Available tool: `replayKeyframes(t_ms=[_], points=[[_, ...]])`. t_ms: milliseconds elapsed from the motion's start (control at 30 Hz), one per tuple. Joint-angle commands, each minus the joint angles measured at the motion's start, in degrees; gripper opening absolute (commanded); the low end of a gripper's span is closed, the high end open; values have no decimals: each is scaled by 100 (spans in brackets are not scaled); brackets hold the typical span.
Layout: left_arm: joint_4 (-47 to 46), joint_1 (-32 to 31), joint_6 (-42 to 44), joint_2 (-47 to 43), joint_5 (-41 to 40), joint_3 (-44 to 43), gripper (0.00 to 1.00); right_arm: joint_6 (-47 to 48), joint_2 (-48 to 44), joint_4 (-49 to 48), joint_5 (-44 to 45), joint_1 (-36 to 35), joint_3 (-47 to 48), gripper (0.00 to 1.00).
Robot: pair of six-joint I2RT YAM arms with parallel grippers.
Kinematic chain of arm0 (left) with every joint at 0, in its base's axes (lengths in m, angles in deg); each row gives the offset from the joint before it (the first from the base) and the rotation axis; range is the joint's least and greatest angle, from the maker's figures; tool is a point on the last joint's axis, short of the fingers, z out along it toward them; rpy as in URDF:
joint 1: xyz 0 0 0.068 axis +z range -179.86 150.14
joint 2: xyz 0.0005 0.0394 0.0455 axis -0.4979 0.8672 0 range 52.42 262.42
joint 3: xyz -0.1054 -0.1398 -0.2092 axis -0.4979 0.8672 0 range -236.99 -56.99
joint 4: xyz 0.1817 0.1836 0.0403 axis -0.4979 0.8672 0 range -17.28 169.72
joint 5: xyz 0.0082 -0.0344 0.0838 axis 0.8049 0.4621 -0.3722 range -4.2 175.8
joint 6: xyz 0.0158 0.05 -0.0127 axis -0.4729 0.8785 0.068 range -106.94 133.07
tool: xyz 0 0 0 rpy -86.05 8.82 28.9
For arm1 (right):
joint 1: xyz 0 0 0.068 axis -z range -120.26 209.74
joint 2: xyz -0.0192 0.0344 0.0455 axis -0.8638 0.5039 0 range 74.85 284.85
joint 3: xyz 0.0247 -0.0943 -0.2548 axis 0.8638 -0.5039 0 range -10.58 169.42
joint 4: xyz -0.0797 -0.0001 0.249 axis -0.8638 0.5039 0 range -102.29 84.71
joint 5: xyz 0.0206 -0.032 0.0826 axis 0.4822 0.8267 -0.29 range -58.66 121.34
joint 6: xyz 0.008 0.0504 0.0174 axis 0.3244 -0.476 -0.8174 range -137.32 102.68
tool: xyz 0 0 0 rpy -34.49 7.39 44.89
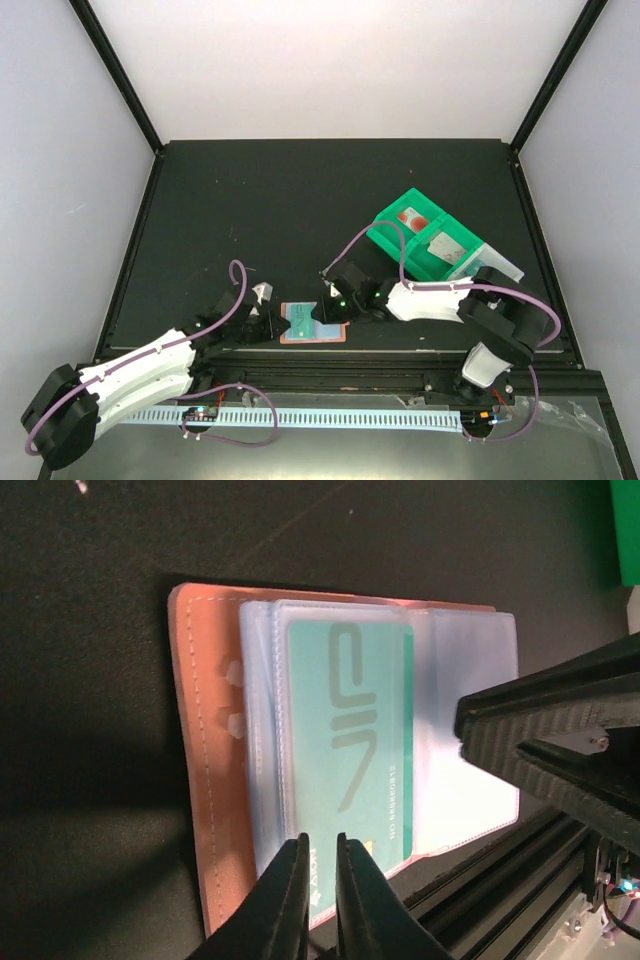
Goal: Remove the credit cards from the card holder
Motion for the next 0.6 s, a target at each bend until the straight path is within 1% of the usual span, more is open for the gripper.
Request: replayKeyframes(t_ms=[0, 100, 233, 300, 433, 567], points=[[-282, 25, 160, 80, 89, -195, 7, -144, 198, -407, -158, -51, 7, 12], [-391, 25, 175, 193, 67, -101, 2, -163, 276, -428, -123, -51, -18, 12], [-535, 25, 197, 347, 101, 1, 2, -164, 271, -460, -20, -58, -112, 14], [-519, 25, 236, 409, 91, 11, 4, -147, 289, -460, -3, -52, -114, 16], [-414, 25, 283, 474, 43, -11, 4, -172, 389, -523, -34, -52, -127, 17], [-390, 25, 310, 544, 23, -12, 2, -174, 488, -664, -156, -51, -148, 16]])
